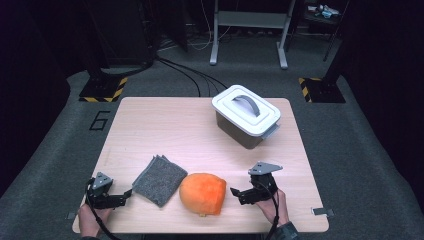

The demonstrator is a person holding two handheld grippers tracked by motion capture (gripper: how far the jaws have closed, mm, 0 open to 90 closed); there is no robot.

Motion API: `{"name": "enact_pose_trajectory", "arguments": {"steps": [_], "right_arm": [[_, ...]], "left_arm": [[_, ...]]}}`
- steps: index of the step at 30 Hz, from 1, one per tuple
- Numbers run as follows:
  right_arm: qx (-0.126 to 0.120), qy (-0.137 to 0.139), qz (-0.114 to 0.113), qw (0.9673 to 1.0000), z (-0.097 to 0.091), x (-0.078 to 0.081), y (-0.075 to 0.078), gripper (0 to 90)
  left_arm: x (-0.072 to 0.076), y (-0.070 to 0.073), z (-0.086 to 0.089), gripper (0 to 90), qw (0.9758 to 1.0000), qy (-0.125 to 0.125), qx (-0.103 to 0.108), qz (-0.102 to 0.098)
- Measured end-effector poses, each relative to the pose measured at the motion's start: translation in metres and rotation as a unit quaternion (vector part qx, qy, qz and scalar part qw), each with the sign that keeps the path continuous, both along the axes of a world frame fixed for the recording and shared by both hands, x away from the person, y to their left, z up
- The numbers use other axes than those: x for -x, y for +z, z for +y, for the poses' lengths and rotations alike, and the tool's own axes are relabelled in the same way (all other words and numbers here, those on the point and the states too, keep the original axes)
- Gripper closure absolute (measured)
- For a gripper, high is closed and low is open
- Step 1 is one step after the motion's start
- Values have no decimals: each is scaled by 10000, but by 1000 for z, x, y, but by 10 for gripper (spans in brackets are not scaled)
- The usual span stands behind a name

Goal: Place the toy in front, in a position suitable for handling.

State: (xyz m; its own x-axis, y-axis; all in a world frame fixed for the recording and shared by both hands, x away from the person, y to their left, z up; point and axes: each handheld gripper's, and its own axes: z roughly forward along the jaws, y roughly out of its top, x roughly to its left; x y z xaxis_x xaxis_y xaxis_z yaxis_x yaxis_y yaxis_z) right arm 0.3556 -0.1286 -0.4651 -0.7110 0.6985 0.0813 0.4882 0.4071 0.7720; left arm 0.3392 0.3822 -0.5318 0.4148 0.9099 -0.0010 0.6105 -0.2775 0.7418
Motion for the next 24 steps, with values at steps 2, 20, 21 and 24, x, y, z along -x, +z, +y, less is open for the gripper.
{"name": "enact_pose_trajectory", "arguments": {"steps": [2,20,21,24], "right_arm": [[2,45,-4,10000,4,2,1,22],[133,1040,-121,9944,69,19,4,43],[133,1040,-121,9944,69,19,4,43],[276,1072,12,9939,75,17,-4,76]], "left_arm": [[0,0,0,105,10000,3,3,1],[0,0,0,106,10000,9,7,-1],[0,0,0,106,10000,9,7,-1],[0,0,0,106,10000,10,8,0]]}}
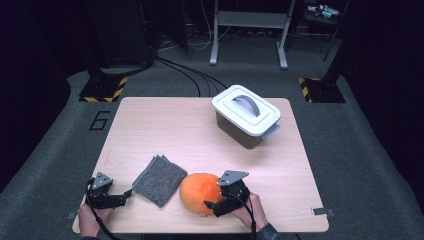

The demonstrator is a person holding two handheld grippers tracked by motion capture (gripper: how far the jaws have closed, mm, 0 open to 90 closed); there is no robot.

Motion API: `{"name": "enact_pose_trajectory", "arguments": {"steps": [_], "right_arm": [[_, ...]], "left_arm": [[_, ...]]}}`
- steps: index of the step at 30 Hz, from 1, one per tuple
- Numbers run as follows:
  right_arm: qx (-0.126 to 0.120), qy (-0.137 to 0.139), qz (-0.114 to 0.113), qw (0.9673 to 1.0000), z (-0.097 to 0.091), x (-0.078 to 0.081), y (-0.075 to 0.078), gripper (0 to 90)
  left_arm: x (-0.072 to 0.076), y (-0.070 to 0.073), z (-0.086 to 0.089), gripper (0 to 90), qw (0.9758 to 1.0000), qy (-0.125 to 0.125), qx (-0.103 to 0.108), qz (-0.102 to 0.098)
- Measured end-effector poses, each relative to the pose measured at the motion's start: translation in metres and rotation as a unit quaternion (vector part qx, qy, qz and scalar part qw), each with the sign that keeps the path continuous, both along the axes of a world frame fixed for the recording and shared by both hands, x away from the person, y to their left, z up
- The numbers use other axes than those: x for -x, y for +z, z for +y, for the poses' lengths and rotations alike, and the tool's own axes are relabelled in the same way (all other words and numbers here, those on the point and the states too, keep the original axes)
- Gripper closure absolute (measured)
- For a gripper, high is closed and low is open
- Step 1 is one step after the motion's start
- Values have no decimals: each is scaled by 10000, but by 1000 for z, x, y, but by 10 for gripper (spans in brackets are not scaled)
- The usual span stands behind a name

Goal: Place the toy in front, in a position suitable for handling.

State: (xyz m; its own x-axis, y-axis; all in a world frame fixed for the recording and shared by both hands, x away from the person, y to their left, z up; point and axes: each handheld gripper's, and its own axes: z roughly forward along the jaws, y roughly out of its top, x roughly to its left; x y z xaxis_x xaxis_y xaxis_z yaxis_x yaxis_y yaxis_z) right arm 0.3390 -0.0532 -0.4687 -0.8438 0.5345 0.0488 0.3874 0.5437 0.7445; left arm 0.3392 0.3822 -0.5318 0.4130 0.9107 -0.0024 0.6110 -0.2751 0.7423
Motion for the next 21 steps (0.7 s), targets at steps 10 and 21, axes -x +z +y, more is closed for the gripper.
{"name": "enact_pose_trajectory", "arguments": {"steps": [10,21], "right_arm": [[-53,-156,256,9995,-6,-8,-16,246],[-299,-152,159,9993,-12,-3,-21,533]], "left_arm": [[0,0,0,106,10000,8,-6,-14],[0,0,0,106,10000,21,-9,-18]]}}
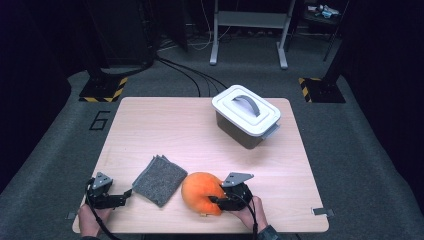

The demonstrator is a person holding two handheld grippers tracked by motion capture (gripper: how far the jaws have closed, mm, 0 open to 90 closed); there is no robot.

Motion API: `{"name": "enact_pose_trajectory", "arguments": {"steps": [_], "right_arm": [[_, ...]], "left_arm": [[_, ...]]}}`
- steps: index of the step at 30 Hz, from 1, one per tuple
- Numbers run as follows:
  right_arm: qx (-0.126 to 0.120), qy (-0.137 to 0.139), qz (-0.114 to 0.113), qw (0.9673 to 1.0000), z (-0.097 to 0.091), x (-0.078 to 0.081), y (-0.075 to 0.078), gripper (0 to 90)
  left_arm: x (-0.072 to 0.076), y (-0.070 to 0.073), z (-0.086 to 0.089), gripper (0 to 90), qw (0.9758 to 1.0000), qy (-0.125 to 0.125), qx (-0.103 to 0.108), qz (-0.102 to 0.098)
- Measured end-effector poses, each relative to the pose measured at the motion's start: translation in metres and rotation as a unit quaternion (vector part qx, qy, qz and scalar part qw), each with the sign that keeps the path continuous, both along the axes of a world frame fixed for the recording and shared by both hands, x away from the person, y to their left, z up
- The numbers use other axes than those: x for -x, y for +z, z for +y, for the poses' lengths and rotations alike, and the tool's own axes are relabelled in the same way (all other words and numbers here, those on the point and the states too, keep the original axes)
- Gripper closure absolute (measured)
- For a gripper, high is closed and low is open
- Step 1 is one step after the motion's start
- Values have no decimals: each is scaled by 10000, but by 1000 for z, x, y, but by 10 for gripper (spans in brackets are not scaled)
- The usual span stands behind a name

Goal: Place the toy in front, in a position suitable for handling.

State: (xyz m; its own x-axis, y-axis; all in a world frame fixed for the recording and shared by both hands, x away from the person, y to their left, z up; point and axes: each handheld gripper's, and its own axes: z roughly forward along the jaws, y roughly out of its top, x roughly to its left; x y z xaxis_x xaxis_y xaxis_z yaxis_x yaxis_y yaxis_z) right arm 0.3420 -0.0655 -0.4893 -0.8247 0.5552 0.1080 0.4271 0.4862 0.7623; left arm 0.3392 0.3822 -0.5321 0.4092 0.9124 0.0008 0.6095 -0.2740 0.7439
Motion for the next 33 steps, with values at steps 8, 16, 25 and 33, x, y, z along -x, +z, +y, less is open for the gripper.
{"name": "enact_pose_trajectory", "arguments": {"steps": [8,16,25,33], "right_arm": [[12,-7,-366,9993,3,9,7,610],[33,10,-491,9988,3,11,14,620],[-31,-72,-608,9981,-1,10,21,622],[-96,-324,-758,9966,-10,-1,31,622]], "left_arm": [[0,0,0,106,10000,6,1,2],[0,0,0,106,10000,14,14,12],[0,0,0,106,10000,23,16,10],[0,0,0,106,10000,24,17,10]]}}
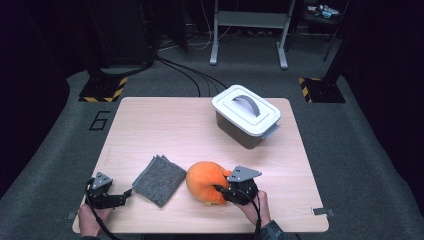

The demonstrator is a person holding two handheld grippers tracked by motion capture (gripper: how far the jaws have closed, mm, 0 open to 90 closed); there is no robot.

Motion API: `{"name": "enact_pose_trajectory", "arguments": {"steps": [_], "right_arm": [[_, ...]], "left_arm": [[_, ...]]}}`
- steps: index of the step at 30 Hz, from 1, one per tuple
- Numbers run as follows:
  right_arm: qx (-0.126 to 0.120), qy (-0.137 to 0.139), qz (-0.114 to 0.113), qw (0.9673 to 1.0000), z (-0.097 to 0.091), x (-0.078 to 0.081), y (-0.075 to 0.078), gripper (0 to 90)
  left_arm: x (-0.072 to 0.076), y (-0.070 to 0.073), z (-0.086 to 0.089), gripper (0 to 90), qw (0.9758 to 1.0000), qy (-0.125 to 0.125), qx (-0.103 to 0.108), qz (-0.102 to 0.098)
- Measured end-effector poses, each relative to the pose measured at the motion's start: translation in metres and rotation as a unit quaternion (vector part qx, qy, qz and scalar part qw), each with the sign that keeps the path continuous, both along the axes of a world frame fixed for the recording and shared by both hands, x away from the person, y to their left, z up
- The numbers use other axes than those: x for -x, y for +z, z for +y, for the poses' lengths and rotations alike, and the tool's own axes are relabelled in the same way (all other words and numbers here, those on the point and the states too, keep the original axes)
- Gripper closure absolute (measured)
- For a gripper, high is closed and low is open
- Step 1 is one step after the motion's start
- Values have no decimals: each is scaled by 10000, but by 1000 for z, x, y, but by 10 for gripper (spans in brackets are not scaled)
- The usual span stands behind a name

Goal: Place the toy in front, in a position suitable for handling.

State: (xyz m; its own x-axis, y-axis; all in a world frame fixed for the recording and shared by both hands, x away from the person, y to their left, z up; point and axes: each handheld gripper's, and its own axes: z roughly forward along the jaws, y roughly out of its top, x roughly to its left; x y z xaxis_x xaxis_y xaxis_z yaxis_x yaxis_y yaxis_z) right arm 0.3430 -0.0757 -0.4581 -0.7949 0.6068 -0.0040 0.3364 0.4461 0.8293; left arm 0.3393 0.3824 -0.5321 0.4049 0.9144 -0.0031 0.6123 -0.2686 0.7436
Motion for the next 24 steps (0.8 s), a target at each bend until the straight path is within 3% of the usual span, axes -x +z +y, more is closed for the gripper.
{"name": "enact_pose_trajectory", "arguments": {"steps": [10,24], "right_arm": [[-6,-283,-185,9994,-6,-28,12,620],[92,-458,-98,9989,3,-72,13,613]], "left_arm": [[0,0,0,106,10000,3,4,-1],[0,0,0,106,10000,5,5,-3]]}}
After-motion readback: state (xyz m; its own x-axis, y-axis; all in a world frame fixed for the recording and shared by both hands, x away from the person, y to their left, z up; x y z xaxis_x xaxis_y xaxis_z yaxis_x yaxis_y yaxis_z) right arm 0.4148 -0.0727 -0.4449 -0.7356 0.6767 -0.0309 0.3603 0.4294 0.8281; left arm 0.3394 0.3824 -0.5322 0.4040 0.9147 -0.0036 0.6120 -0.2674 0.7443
